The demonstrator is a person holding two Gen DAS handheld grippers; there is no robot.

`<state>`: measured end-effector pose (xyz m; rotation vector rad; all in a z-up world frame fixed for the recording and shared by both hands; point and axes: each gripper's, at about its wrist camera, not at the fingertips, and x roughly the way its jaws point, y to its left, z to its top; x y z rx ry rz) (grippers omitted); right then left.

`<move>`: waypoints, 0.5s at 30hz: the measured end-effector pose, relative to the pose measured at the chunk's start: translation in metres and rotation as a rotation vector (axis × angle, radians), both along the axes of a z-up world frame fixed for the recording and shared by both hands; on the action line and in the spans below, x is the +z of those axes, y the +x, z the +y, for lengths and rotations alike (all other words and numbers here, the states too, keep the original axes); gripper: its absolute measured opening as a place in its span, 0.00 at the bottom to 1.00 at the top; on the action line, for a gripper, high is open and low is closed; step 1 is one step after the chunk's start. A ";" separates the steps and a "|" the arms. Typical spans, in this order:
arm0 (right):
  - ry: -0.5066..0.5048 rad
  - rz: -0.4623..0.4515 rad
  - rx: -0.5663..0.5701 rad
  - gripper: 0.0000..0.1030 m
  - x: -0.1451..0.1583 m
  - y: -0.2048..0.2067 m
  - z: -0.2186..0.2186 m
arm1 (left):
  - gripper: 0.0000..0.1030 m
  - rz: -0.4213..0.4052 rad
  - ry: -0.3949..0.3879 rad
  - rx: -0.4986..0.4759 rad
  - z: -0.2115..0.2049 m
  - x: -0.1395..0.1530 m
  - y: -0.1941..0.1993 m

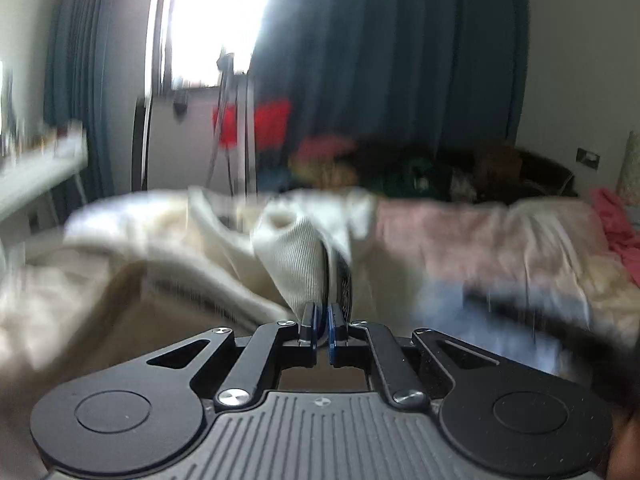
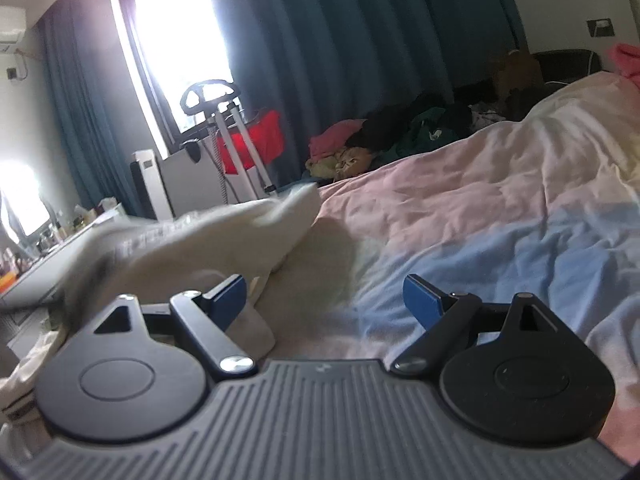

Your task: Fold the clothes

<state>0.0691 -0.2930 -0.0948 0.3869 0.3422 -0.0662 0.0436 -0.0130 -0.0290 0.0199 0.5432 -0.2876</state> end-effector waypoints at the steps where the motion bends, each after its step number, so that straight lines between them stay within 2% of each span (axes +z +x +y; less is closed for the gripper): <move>1: -0.005 0.004 0.008 0.85 0.001 -0.003 0.002 | 0.05 0.031 -0.002 0.005 0.004 -0.015 -0.005; 5: -0.014 0.026 0.051 0.85 0.000 -0.016 0.012 | 0.07 0.094 -0.082 0.015 0.020 -0.047 -0.008; 7: -0.021 0.045 0.072 0.85 -0.001 -0.021 0.016 | 0.12 0.097 -0.102 0.022 0.025 -0.050 -0.010; 9: 0.000 0.059 0.103 0.85 0.000 -0.022 0.019 | 0.37 0.092 -0.107 0.027 0.027 -0.045 -0.013; 12: 0.030 0.072 0.140 0.84 0.001 -0.022 0.021 | 0.53 0.061 -0.131 0.026 0.032 -0.035 -0.018; 15: 0.018 0.076 0.151 0.84 0.003 -0.017 0.026 | 0.58 0.056 -0.141 0.058 0.041 -0.031 -0.017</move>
